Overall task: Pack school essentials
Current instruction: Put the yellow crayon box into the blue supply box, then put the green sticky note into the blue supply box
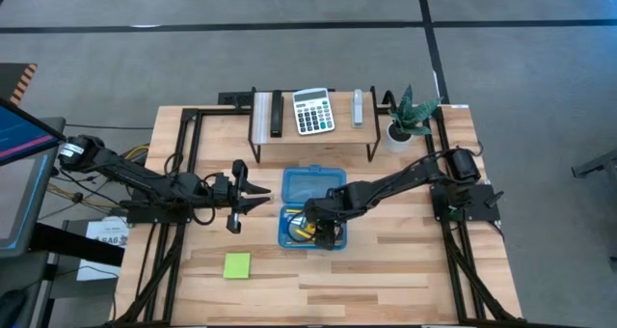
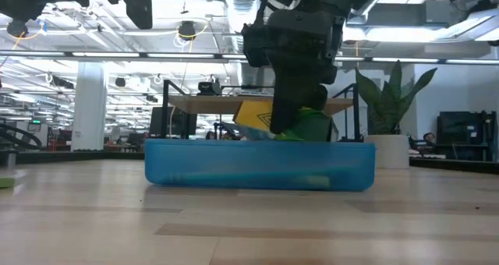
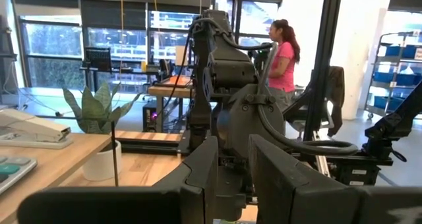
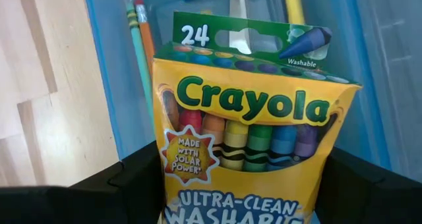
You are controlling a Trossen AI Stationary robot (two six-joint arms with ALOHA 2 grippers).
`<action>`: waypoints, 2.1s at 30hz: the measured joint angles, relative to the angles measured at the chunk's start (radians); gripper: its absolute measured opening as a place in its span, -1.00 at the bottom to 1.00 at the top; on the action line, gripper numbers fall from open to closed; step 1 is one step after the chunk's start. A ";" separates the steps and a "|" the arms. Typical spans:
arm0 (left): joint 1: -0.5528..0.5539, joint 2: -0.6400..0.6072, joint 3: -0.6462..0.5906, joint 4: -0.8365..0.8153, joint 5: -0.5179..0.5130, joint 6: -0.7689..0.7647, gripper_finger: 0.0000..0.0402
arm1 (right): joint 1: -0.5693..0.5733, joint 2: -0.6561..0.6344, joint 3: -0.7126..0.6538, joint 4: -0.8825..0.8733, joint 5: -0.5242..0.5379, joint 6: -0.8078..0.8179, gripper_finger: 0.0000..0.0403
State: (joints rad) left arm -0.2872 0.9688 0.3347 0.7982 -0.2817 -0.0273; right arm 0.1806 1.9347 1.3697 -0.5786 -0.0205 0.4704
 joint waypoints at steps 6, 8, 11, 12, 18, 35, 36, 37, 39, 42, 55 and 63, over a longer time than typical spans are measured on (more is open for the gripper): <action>0.000 0.000 0.000 0.000 0.000 0.000 -0.64 | 0.000 0.000 0.000 0.003 -0.004 -0.002 0.87; 0.000 0.000 0.000 0.000 0.000 0.000 -0.64 | 0.000 0.000 0.000 0.003 -0.004 -0.007 0.95; 0.000 0.000 0.000 0.000 -0.004 0.000 -0.64 | -0.003 0.000 0.000 0.003 -0.005 -0.008 0.89; 0.000 0.000 0.000 0.000 -0.004 0.000 -0.64 | -0.005 0.000 0.000 0.003 -0.005 -0.008 0.86; 0.000 0.000 0.000 -0.004 -0.006 0.000 -0.64 | -0.007 -0.064 0.000 -0.060 0.000 -0.011 0.76; 0.000 0.000 0.000 -0.022 -0.014 -0.020 -0.64 | 0.320 -0.378 -0.114 -0.068 0.613 0.059 0.76; 0.000 0.000 0.000 -0.022 -0.014 -0.021 -0.64 | 0.340 -0.392 -0.134 -0.065 0.635 0.078 0.75; 0.000 0.000 0.000 -0.022 -0.014 -0.021 -0.64 | 0.357 -0.410 -0.158 -0.065 0.665 0.101 0.75; 0.000 0.000 0.000 -0.022 -0.014 -0.021 -0.64 | 0.386 -0.445 -0.203 -0.064 0.730 0.157 0.75; 0.000 0.000 0.000 -0.023 -0.014 -0.031 -0.64 | 0.414 -0.502 -0.283 -0.063 0.800 0.243 0.77; 0.000 0.000 0.000 -0.036 -0.021 -0.029 -0.64 | 0.393 -0.656 -0.583 0.324 0.847 0.197 0.78; 0.000 0.000 0.000 -0.063 -0.066 -0.029 -0.64 | 0.359 -0.643 -0.603 0.492 0.750 0.077 0.78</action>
State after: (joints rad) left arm -0.2871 0.9684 0.3347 0.7353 -0.3474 -0.0563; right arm 0.5399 1.2917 0.7662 -0.0863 0.7294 0.5470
